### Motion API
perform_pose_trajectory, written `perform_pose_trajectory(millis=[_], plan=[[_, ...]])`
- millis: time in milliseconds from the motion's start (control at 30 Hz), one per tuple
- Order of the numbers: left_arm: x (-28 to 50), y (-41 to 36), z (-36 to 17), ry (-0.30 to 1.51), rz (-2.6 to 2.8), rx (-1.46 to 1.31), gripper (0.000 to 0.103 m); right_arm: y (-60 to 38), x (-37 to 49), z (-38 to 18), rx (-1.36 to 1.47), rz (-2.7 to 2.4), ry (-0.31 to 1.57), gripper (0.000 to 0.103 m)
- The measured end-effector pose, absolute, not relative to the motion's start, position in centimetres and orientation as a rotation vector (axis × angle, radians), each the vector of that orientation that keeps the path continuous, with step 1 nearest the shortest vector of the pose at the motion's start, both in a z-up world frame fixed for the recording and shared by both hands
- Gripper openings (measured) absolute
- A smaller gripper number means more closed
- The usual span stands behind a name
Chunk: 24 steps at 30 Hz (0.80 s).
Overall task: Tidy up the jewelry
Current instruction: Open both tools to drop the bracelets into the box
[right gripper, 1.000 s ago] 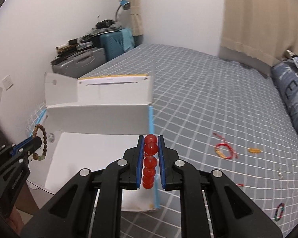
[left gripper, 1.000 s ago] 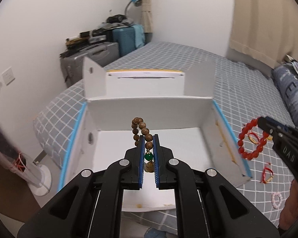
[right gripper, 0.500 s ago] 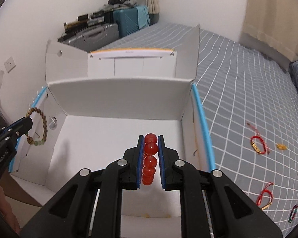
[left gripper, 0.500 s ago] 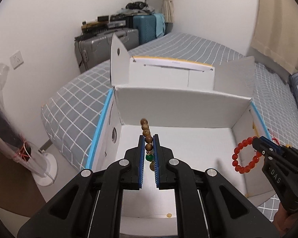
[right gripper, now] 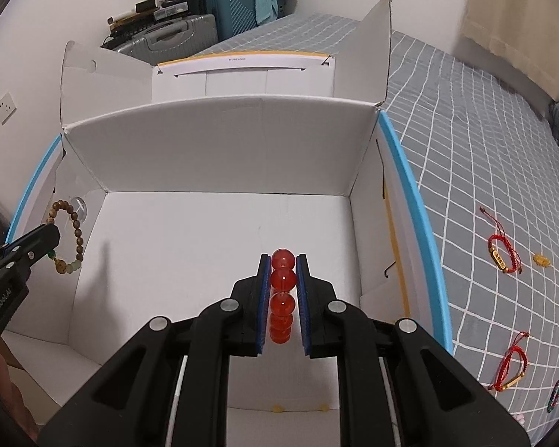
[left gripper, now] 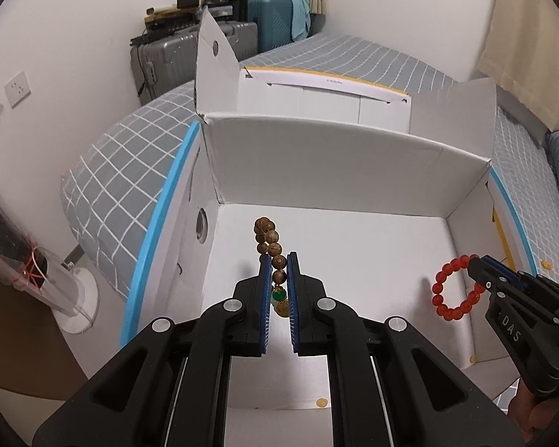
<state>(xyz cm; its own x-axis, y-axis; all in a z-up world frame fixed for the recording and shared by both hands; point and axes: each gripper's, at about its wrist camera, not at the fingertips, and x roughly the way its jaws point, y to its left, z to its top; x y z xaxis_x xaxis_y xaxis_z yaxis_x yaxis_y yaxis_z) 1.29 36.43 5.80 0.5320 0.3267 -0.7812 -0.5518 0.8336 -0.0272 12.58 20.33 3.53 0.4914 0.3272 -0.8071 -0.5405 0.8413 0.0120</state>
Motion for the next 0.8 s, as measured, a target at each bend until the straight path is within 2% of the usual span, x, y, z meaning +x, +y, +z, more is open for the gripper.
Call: perform_pose_trajectory(millis=[67, 100, 133, 167, 200, 233, 300, 333, 433, 533, 600, 667, 800], plan=[[1.4, 36.3, 5.6, 0.872, 0.53, -0.287, 0.009, 20.5, 12.6, 3.4, -0.259, 0.535, 0.922, 0.013], [1.5, 36.3, 5.5, 0.878, 0.527, -0.291, 0.014, 20.5, 12.6, 3.4, -0.255, 0.537, 0.925, 0.014], [1.5, 36.3, 5.4, 0.883, 0.527, -0.294, 0.019, 20.5, 12.6, 3.4, -0.252, 0.537, 0.92, 0.014], [1.4, 36.2, 5.4, 0.881, 0.531, -0.296, 0.034, 20.5, 12.5, 3.6, -0.25, 0.535, 0.91, 0.014], [1.3, 36.1, 5.6, 0.87, 0.537, -0.292, 0.047, 20.4, 12.4, 3.9, -0.247, 0.535, 0.901, 0.018], [1.2, 36.0, 5.7, 0.859, 0.542, -0.287, 0.051, 20.3, 12.3, 4.0, -0.24, 0.543, 0.902, 0.024], [0.9, 35.9, 6.2, 0.839, 0.547, -0.282, 0.068, 20.0, 12.3, 4.4, -0.219, 0.551, 0.895, 0.05], [0.7, 35.9, 6.3, 0.831, 0.55, -0.28, 0.072, 19.8, 12.2, 4.6, -0.209, 0.547, 0.886, 0.053], [0.4, 35.8, 6.5, 0.824, 0.557, -0.274, 0.076, 19.7, 12.2, 5.1, -0.208, 0.537, 0.871, 0.065], [0.3, 35.9, 6.7, 0.817, 0.562, -0.273, 0.087, 19.4, 12.0, 5.6, -0.21, 0.526, 0.85, 0.077], [0.1, 35.8, 6.8, 0.808, 0.575, -0.262, 0.096, 19.2, 11.9, 5.9, -0.208, 0.518, 0.838, 0.089], [-0.1, 35.8, 7.0, 0.802, 0.575, -0.26, 0.097, 18.9, 11.7, 6.2, -0.198, 0.513, 0.816, 0.095], [-0.3, 35.8, 7.1, 0.799, 0.581, -0.261, 0.097, 18.5, 11.3, 6.8, -0.196, 0.504, 0.794, 0.095]])
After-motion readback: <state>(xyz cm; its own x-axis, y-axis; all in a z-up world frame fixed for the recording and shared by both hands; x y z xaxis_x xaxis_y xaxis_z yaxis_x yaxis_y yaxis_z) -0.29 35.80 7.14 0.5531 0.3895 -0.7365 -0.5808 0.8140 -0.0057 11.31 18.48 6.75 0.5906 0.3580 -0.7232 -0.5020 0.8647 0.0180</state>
